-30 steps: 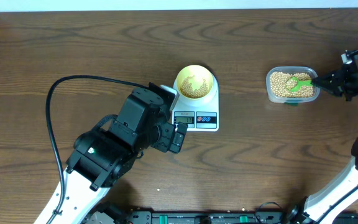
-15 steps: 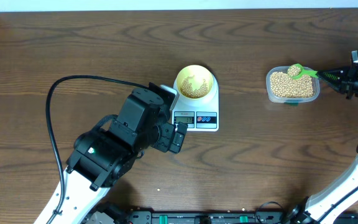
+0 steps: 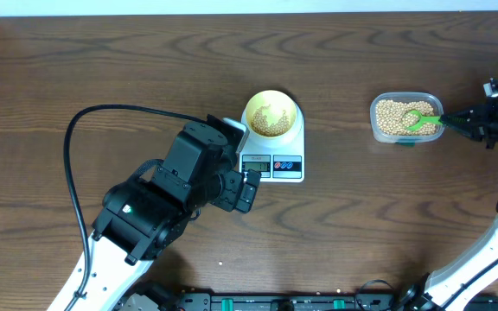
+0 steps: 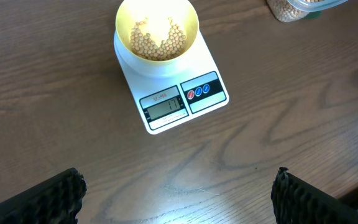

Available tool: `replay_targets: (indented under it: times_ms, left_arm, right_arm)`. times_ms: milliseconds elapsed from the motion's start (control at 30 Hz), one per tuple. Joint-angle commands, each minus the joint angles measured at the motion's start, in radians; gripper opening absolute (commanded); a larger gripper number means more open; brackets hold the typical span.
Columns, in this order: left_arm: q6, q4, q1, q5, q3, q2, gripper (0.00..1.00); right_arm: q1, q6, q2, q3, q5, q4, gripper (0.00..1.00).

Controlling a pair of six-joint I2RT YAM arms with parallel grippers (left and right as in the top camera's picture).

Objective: Scoop item into bowl and weigh 50g on scale
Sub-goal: 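Drag the scoop through the soybeans with the right gripper to fill it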

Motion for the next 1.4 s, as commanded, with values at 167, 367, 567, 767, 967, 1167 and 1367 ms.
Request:
replay_targets:
  times_ms: [167, 367, 567, 767, 967, 1167, 1367]
  left_arm:
    - [-0.005, 0.0, 0.003, 0.002, 0.021, -0.006, 0.98]
    - [-0.005, 0.0, 0.003, 0.003, 0.021, -0.006, 0.98]
    - [-0.006, 0.0, 0.003, 0.003, 0.021, -0.006, 0.98]
    - [-0.005, 0.0, 0.003, 0.003, 0.021, -0.006, 0.98]
    - [-0.005, 0.0, 0.003, 0.002, 0.021, -0.006, 0.98]
    - [-0.005, 0.0, 0.003, 0.003, 0.021, -0.006, 0.98]
    - [-0.005, 0.0, 0.003, 0.002, 0.021, -0.006, 0.98]
  right_arm:
    - [0.09, 0.012, 0.006, -0.005, 0.046, 0.067, 0.01]
    - [0.145, 0.056, 0.012, -0.005, 0.052, 0.104, 0.01]
    - [0.163, 0.102, 0.021, -0.005, 0.05, 0.132, 0.01]
    - [0.145, 0.101, 0.023, -0.005, 0.008, 0.132, 0.01]
    - [0.095, 0.058, 0.046, -0.008, -0.101, 0.118, 0.01]
    - [0.041, 0.009, 0.068, -0.049, -0.2, 0.121, 0.01]
    - [-0.015, -0.056, 0.068, -0.129, -0.255, 0.121, 0.01]
